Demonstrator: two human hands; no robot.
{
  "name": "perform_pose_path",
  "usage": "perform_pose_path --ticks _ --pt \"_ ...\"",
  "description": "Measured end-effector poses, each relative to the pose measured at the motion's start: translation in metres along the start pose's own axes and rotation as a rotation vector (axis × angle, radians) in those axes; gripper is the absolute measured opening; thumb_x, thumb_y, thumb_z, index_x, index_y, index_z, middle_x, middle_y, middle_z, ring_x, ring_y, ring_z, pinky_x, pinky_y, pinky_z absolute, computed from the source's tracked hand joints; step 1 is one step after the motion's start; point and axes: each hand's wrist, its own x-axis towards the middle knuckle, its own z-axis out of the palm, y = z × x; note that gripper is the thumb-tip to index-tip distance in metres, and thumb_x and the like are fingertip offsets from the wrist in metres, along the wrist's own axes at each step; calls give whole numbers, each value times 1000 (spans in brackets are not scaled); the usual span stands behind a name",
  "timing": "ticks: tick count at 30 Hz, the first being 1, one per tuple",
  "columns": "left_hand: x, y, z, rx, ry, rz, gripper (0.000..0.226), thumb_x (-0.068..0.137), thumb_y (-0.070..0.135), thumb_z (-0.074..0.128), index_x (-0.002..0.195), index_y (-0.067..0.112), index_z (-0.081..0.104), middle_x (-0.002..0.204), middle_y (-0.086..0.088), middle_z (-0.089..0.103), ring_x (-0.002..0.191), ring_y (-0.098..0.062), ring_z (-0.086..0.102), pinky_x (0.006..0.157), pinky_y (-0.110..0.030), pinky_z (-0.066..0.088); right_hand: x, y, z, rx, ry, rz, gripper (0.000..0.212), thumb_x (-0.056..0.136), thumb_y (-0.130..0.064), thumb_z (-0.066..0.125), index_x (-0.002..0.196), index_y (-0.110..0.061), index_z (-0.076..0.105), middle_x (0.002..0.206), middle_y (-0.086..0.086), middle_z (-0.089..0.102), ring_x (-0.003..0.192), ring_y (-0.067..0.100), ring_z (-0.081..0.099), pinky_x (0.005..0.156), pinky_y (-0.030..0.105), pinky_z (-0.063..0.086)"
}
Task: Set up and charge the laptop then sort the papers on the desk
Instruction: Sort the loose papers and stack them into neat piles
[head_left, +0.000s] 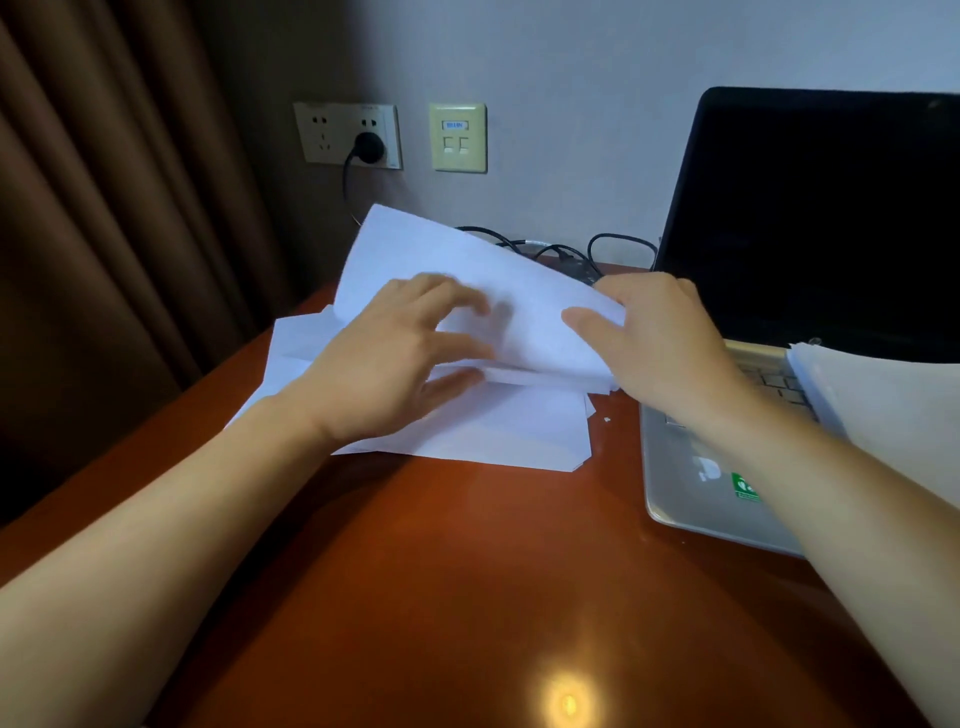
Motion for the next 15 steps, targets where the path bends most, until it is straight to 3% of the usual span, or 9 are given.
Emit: perform_pose_path --ticks 1,3,5,6,7,8,10,12,15 --pt "-1 -1 1 -40 -16 -10 22 94 31 63 104 19 79 114 -6 70 103 -31 63 84 -40 50 -1 -2 -2 -16 -34 -67 9 92 -23 60 92 -14 62 70 7 59 68 29 53 58 36 43" --pt "-3 -3 1 -103 -32 -65 21 94 26 62 99 15 79 96 -2 75 84 -28 67 69 -41 56 -6 -9 -3 -59 -135 -177 42 93 -17 57 132 -33 48 76 6 62 71 30 58 67 40 50" --pt "-4 -4 1 -105 -14 -131 19 92 26 65 98 15 80 91 -1 76 78 -26 68 66 -38 57 -8 -14 -5 -88 -197 -234 64 93 -11 53 143 -41 29 71 0 56 65 27 56 65 42 48" --pt "-5 -5 0 -101 -2 -161 16 92 25 68 97 16 80 89 -1 76 76 -26 68 65 -34 55 -8 -16 -4 -85 -220 -248 62 93 -9 51 141 -41 29 71 -2 56 65 24 56 67 41 51" --pt "-5 -6 -1 -93 12 -188 14 91 25 71 96 16 81 87 -1 76 75 -26 69 66 -30 52 -8 -14 -3 -82 -241 -275 52 93 -10 49 135 -39 36 72 -5 56 64 21 55 68 47 49" --pt "-5 -7 -1 -83 30 -208 12 90 25 73 95 16 81 87 0 76 76 -26 70 67 -28 50 -9 -13 -2 -75 -241 -319 37 94 -15 47 125 -35 44 75 -8 57 65 20 54 64 44 47" --pt "-5 -7 -3 -78 71 -239 12 91 23 74 96 15 81 93 -1 78 82 -25 72 71 -31 55 -10 -12 -3 -75 -234 -370 17 95 -38 44 107 -33 55 88 -10 63 76 21 59 71 41 51" --pt "-5 -5 -5 -87 123 -264 13 91 23 73 97 15 81 97 -1 78 85 -25 72 72 -39 60 -11 -11 -3 -114 -260 -350 36 89 -62 42 104 -35 60 97 -11 67 88 17 62 74 38 52" --pt "-3 0 -12 -56 203 -238 15 90 27 76 101 16 79 100 -4 73 86 -26 64 71 -43 56 -9 -4 2 -279 -206 -337 30 95 -48 48 88 -22 62 80 -7 61 81 23 59 65 36 45"
